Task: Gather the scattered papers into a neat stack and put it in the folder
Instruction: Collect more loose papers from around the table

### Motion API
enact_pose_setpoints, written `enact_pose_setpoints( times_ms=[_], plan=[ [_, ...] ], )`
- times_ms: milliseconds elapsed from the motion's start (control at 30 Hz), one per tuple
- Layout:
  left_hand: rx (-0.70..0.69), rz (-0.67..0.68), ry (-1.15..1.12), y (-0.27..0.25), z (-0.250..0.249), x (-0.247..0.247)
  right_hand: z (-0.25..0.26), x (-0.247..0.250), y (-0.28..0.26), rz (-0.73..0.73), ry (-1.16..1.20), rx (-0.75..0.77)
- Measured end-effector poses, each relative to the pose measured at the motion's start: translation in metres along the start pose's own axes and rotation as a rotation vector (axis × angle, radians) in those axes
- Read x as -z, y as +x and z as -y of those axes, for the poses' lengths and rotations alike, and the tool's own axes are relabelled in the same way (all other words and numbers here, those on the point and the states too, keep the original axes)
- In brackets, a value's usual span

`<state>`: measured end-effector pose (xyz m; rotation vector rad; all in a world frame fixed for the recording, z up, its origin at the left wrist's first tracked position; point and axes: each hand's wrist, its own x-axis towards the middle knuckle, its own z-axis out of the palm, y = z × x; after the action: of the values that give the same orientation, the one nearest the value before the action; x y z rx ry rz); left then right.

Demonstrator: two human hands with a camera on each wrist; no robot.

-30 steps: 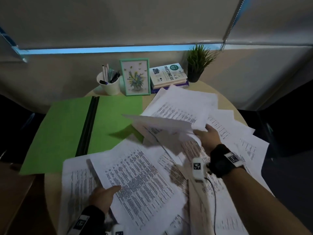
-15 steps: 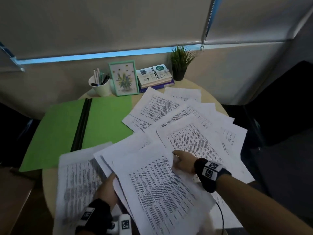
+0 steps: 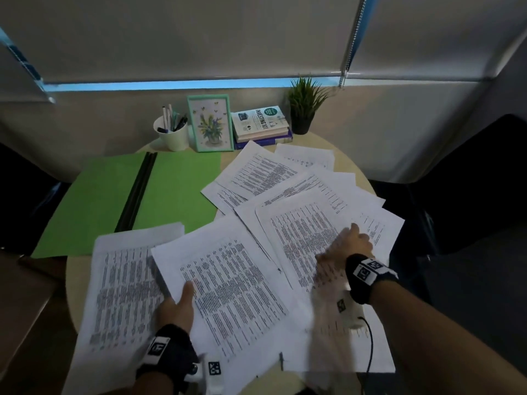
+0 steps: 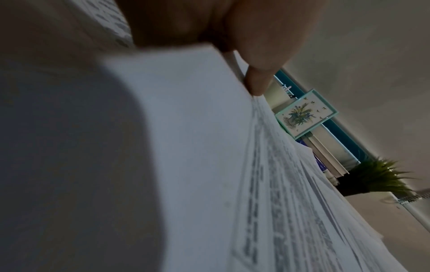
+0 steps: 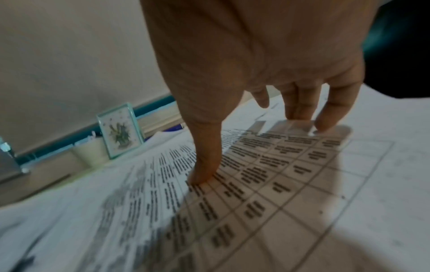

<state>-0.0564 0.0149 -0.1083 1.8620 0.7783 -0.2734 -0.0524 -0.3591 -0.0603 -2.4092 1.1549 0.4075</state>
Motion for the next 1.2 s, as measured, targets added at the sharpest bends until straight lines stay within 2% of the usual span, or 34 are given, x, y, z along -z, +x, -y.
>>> enact_pose_setpoints(
  times_ms=[133,200,267,433,567,667,767,933,1000,1067,1133,1200],
  plan=[
    [-0.057,0.093,-0.03,-0.003,0.007,-0.001,-0.013,-0.007,0.01,0.025,0.05,0.0],
    [-0.054,0.122,-0.017,-0.01,0.006,-0.002,-0.014,-0.006,0.013,-0.044,0.049,0.038],
    [-0.063,0.113,0.004,-0.013,0.005,-0.003,-0.011,0.0,0.014,-0.11,0.155,0.127],
    [-0.033,0.063,0.033,-0.013,0.012,-0.002,0.01,0.045,0.0,-0.084,0.518,0.422],
    [-0.012,0.065,0.029,-0.012,0.012,-0.006,0.042,0.087,-0.012,0.009,0.659,0.612],
    [0.034,0.088,0.052,-0.009,0.007,-0.008,0.061,0.093,-0.017,0.113,0.608,0.669],
    [0.089,0.109,0.066,-0.008,0.006,-0.009,0.068,0.064,-0.028,0.189,0.472,0.648],
    [0.185,0.091,0.032,0.011,0.026,-0.015,0.057,-0.023,-0.045,0.306,0.209,0.553],
    [0.219,0.091,0.058,0.01,0.026,-0.018,0.053,-0.05,-0.055,0.354,0.118,0.564],
    [0.156,0.124,0.081,-0.013,0.011,-0.02,0.052,-0.063,-0.063,0.383,0.131,0.612],
    [0.072,0.122,0.118,-0.022,0.009,-0.022,0.053,-0.065,-0.058,0.27,0.248,0.585],
    [0.069,0.102,0.147,-0.025,0.008,-0.024,0.051,-0.052,-0.038,0.046,0.485,0.331]
  ],
)
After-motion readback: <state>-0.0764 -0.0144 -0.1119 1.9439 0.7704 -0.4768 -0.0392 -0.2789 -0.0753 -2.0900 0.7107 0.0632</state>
